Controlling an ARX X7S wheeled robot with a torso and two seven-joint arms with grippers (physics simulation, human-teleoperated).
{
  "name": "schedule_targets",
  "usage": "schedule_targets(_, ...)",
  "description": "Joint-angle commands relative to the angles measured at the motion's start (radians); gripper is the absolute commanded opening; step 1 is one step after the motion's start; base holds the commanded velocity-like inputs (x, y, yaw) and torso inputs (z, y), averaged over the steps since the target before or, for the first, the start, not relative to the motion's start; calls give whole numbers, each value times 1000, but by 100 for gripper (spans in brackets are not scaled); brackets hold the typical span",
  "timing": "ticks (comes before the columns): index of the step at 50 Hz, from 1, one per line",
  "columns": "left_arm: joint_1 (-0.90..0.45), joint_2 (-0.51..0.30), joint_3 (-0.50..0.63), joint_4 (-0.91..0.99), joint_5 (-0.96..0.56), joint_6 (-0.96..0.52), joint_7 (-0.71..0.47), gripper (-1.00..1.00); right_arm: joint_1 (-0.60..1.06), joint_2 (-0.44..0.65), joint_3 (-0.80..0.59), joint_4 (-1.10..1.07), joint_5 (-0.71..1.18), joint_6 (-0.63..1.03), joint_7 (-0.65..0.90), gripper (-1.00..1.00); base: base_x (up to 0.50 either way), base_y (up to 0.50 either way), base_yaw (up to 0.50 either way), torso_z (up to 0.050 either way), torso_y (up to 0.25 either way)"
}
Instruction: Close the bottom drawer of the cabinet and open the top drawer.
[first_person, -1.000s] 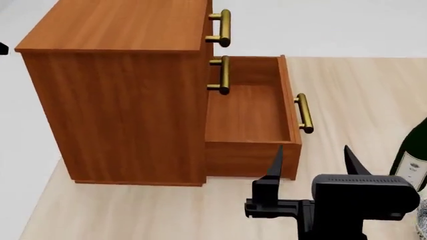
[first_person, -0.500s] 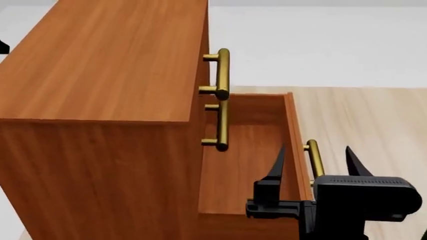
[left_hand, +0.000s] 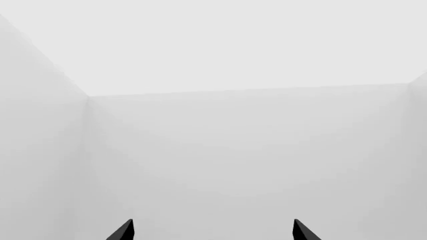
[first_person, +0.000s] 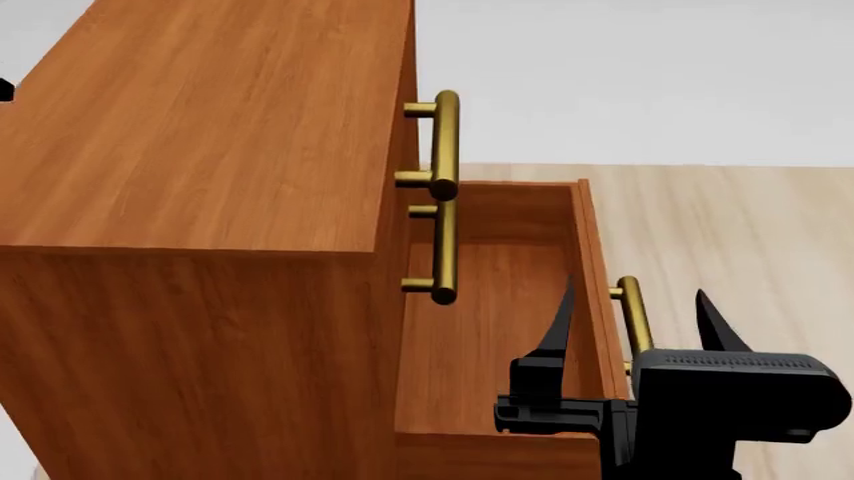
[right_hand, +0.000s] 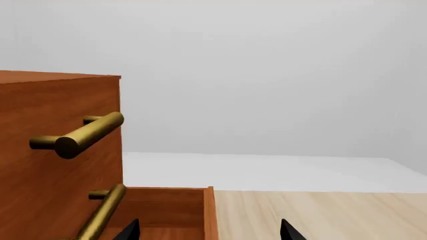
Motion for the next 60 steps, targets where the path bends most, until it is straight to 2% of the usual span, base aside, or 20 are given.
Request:
schedule_targets(1, -7, -1, 2, 4, -9, -16, -11, 100, -1, 3, -1, -4, 7, 2, 5, 100, 0, 0, 0, 0, -217)
schedule_targets(29, -11, -10, 10, 12, -21, -18, -27, 100, -4, 14, -3, -9, 17, -2, 15, 100, -1, 0, 0, 0, -211)
schedule_targets(46, -4, -21, 15, 1, -17, 2, -30, 100, 5, 35, 56, -34, -54, 38, 138, 100, 0, 0, 0, 0, 0)
schedule_targets(60, -5, -27, 28, -6, -14, 12, -32, 100, -9, 62, 112, -13, -54, 51, 165, 100, 0, 0, 0, 0, 0)
